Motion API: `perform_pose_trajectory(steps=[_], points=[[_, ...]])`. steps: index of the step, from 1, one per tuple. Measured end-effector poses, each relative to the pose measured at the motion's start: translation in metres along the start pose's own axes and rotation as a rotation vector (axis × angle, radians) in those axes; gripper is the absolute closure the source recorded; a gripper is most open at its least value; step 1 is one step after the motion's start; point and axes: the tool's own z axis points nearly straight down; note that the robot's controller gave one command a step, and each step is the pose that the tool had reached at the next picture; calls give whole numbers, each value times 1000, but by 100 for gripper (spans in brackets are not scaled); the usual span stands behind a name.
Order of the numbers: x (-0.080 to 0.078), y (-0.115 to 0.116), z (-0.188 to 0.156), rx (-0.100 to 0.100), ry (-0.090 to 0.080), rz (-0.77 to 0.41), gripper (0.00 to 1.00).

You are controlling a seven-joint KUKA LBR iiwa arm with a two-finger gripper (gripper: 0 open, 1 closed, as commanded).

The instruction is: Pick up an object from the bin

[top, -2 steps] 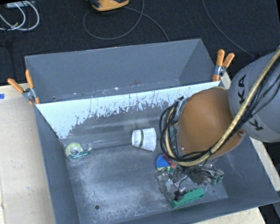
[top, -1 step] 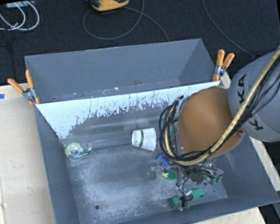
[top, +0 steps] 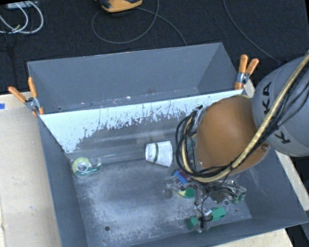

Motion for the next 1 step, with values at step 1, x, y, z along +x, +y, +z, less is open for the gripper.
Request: perform_pose_trajectory(steps=[1], points=[[7,-15,15,1,-6,-99,0]])
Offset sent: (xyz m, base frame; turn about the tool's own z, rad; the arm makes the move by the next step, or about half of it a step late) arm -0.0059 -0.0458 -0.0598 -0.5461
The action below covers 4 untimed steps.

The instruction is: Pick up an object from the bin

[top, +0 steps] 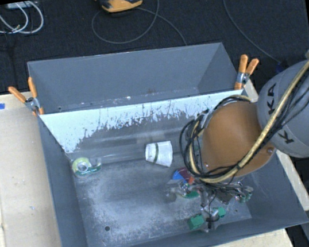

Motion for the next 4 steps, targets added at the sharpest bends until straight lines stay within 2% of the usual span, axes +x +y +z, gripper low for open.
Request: perform_pose_trajectory(steps=[1,2,3,4], points=[[16,-23,32,1,3,-362,0],[22,-46,43,0,-2,-345,0],[41,-61,46,5,-6,-463,100],[41,-61,46,5,-6,-462,100]])
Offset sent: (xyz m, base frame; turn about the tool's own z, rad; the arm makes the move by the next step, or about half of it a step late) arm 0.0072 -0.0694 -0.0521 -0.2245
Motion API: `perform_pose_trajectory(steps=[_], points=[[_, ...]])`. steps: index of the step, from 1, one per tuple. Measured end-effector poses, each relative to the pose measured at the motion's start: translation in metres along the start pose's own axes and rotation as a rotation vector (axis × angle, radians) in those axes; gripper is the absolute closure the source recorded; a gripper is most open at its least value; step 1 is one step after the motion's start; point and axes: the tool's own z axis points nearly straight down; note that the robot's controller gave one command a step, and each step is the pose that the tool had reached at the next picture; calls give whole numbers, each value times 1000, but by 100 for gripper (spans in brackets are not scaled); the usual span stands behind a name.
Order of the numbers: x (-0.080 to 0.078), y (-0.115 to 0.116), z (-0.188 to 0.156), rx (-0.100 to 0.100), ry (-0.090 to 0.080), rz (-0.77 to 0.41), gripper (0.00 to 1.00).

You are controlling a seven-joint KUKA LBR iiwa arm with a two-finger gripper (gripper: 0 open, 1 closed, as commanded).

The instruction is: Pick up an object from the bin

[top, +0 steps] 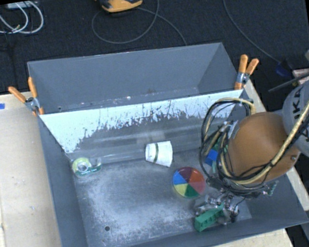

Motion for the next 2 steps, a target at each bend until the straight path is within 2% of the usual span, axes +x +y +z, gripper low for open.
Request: perform_pose_trajectory(steps=[2], points=[[12,-10,-62,-2,-1,-59,100]])
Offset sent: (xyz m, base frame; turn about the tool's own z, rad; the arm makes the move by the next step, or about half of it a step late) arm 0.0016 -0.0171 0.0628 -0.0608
